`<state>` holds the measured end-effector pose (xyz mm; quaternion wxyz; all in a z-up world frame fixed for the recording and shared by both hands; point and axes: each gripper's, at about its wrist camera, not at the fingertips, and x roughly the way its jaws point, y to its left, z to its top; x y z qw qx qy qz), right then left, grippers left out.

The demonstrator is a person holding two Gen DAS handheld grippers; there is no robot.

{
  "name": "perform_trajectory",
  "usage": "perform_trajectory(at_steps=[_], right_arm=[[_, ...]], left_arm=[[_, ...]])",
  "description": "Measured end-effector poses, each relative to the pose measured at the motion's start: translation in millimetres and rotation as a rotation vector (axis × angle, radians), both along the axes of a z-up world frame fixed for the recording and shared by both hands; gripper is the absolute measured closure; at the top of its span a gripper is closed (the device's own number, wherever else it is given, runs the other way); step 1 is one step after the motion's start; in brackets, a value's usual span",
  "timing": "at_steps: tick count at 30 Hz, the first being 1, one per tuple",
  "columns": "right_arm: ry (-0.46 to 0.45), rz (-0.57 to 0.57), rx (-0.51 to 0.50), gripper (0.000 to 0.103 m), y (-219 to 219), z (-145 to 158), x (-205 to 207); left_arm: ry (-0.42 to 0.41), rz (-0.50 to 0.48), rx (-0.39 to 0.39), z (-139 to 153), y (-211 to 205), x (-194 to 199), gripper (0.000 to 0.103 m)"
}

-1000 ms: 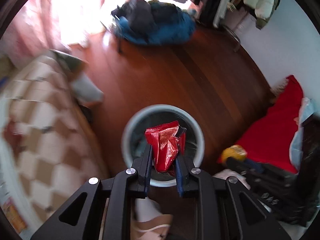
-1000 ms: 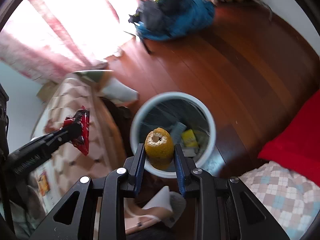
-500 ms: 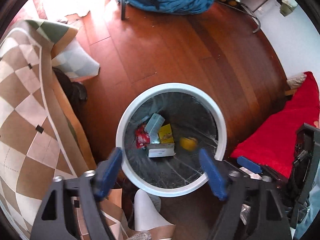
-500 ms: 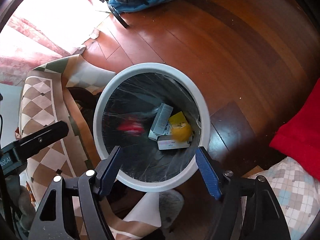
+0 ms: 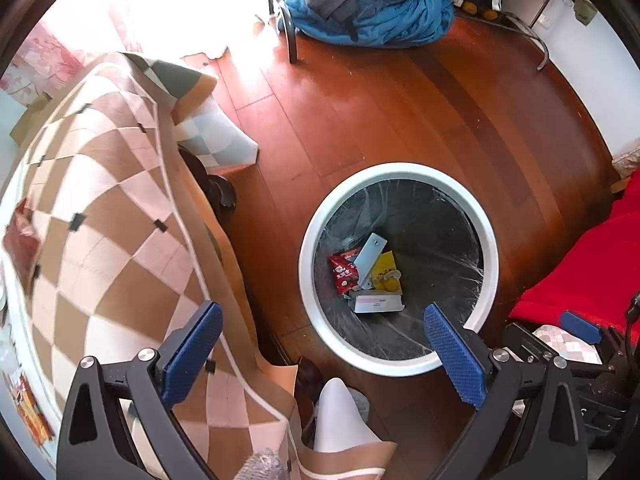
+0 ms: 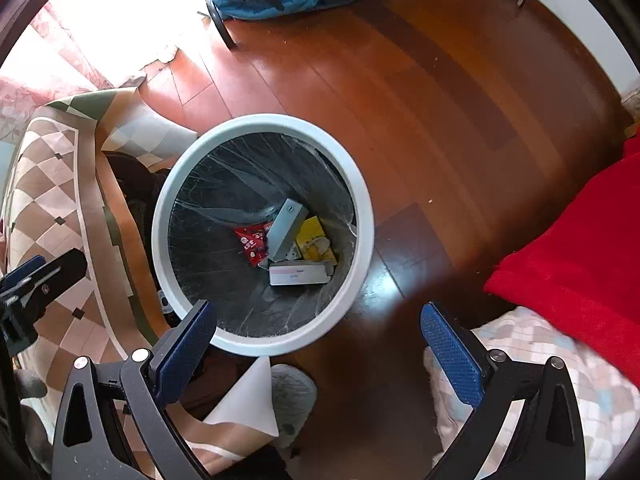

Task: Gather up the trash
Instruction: 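Move both tools back toward the table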

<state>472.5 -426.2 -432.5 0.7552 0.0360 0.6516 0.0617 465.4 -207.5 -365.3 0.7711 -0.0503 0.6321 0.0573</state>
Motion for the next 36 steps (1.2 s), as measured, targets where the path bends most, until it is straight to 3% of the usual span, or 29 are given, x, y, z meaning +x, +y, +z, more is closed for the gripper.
perform_trajectory(at_steps=[16,24,28,31,34,36], right_arm=[[-0.161,-0.002,0.015,0.0,1.2,126.0,-61.6],[-0.264,0.004,0.121,0.0,24.4,207.6,-96.3],[-0.305,0.068,0.186,0.0,66.8,242.7,-106.1],[-0.294,0.168,0.199,0.0,121.0,250.5,-107.2],[-0.276,0.262,0.196,0.0,180.8,242.7,-106.0],[-0.256,0.32,0.189,0.0,224.4,229.1,-102.2]], left_arm=[[-0.161,0.009,0.013,99.4,9.0,-62.0,0.0],[-0.286,0.059,0.015,171.2,31.4,-103.4,0.0],[-0.35,0.146,0.013,203.8,71.8,-124.7,0.0],[-0.369,0.264,0.066,212.9,120.2,-142.7,0.0],[-0.35,0.405,0.134,200.9,180.9,-161.0,0.0],[-0.294,0.499,0.165,179.6,228.1,-175.4,0.0]])
